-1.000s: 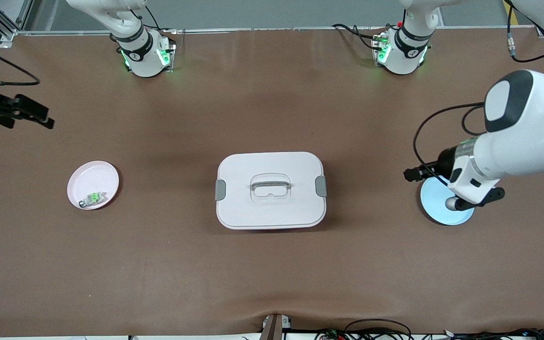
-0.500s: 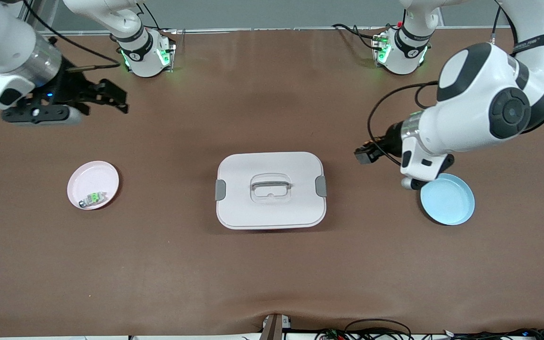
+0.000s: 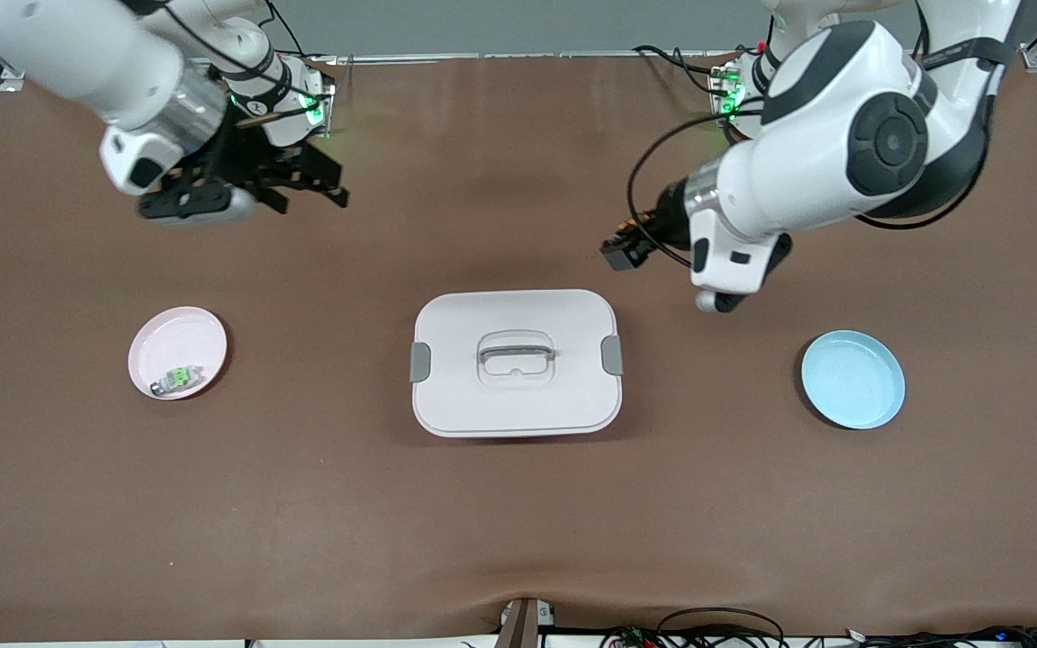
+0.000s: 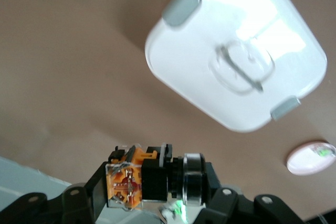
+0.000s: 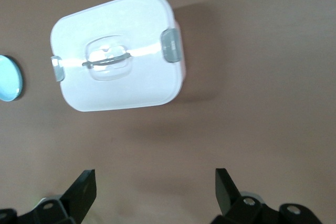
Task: Transfer orange switch to right arm and place
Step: 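Grasp the orange switch with the right gripper from the left gripper, then open the left gripper and withdraw it while the right gripper carries switch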
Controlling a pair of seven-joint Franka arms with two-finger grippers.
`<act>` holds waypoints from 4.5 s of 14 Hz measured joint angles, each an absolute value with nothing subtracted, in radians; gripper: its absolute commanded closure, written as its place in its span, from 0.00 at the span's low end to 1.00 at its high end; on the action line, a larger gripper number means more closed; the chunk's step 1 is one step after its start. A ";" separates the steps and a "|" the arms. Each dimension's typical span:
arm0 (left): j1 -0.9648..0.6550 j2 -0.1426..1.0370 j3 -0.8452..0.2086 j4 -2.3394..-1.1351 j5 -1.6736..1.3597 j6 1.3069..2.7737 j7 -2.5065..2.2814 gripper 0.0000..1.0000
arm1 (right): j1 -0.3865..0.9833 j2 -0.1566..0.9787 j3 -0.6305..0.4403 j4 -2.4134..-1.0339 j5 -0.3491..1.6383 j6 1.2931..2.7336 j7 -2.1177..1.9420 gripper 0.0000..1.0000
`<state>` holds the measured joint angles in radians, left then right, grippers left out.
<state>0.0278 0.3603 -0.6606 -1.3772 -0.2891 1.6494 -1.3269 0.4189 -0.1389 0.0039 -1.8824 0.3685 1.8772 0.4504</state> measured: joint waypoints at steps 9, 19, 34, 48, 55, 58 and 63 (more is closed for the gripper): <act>-0.040 0.395 -0.661 -1.353 -0.471 1.722 -1.389 1.00 | 0.723 -0.210 0.007 -2.171 0.612 2.555 0.743 0.00; -0.122 0.417 -0.661 -1.350 -0.471 1.807 -1.454 1.00 | 0.827 -0.111 0.007 -2.166 0.647 2.815 0.991 0.00; -0.132 0.417 -0.663 -1.337 -0.471 1.807 -1.466 1.00 | 0.842 -0.049 0.006 -2.080 0.624 2.813 1.065 0.00; -0.142 0.420 -0.665 -1.339 -0.472 1.804 -1.469 0.83 | 0.842 -0.048 0.001 -2.075 0.595 2.790 1.040 1.00; -0.131 0.417 -0.665 -1.316 -0.472 1.807 -1.469 0.00 | 0.842 -0.046 -0.007 -2.085 0.595 2.761 1.044 1.00; -0.099 0.407 -0.664 -1.303 -0.472 1.807 -1.469 0.00 | 0.836 -0.047 -0.012 -2.085 0.595 2.722 1.045 1.00; -0.017 0.396 -0.662 -1.274 -0.472 1.792 -1.467 0.00 | 0.810 -0.065 -0.020 -2.083 0.577 2.618 0.989 1.00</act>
<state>-0.0171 0.3963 -0.6622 -1.2741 -0.4722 1.7922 -1.4671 0.8095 -0.0645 -0.0195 -2.0833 0.5772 2.6176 0.9889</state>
